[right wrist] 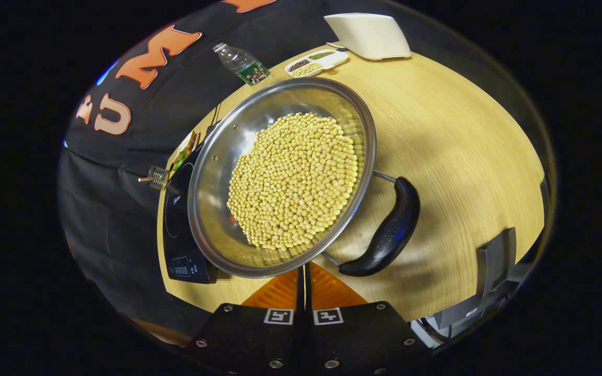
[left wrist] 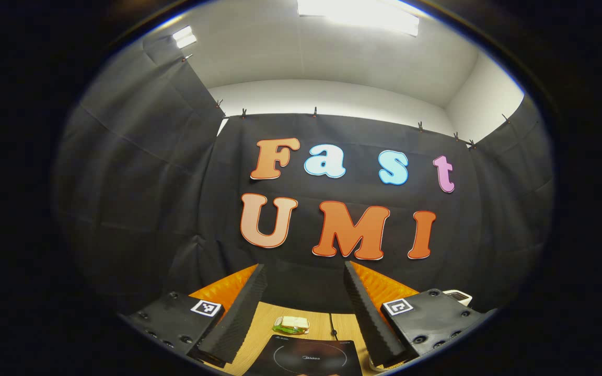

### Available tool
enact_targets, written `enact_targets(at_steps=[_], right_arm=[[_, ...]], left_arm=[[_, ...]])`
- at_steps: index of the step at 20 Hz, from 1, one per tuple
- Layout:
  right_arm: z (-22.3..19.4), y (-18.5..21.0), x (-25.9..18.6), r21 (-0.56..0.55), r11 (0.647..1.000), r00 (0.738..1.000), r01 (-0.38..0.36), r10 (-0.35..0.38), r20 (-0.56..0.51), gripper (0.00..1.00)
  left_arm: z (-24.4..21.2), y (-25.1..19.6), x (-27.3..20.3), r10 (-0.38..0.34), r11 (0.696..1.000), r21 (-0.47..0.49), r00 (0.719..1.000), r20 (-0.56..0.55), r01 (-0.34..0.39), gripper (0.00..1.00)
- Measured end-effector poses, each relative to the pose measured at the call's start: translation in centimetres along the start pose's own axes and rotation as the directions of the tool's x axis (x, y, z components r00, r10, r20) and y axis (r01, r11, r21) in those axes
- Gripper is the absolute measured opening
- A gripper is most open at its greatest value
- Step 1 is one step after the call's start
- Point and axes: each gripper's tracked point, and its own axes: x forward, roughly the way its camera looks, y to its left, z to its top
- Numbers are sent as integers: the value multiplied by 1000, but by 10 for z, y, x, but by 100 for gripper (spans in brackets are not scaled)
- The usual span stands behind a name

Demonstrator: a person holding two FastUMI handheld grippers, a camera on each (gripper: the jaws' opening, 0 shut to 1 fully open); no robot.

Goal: First push the handle of the pot to place it horizontally, then grasp the pot with both hands and set it on the induction cooktop.

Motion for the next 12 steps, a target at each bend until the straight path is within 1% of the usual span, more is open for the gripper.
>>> enact_targets(at_steps=[2, 4, 5, 7, 8, 10, 12], right_arm=[[4, -8, -1, -14, 1000, 1000, 12, -13, -6, 0], [7, -12, -2, -11, 1000, 1000, 13, -13, -10, 0], [10, -14, -3, -6, 1000, 1000, 18, -19, -7, 0], [15, -18, -4, -4, 999, 999, 34, -34, 5, 0], [17, -19, -4, -3, 999, 999, 41, -41, 9, 0], [24, -23, -4, -12, 998, 998, 56, -56, 27, 0], [31, -27, -5, -8, 998, 997, 67, -66, 40, 0]], left_arm=[[-1, -5, 0, -13, 1000, 2, 1000, -3, 13, 95], [-5, -10, 0, -28, 1000, 2, 1000, -13, 28, 98], [-6, -11, 0, -32, 999, 3, 999, -17, 32, 97], [-8, -12, 0, -34, 999, 12, 999, -20, 35, 97], [-8, -12, 0, -36, 999, 17, 999, -20, 37, 95], [-13, -15, -1, -43, 999, 24, 999, -31, 43, 97], [-19, -22, 1, -54, 998, 25, 997, -52, 55, 96]])
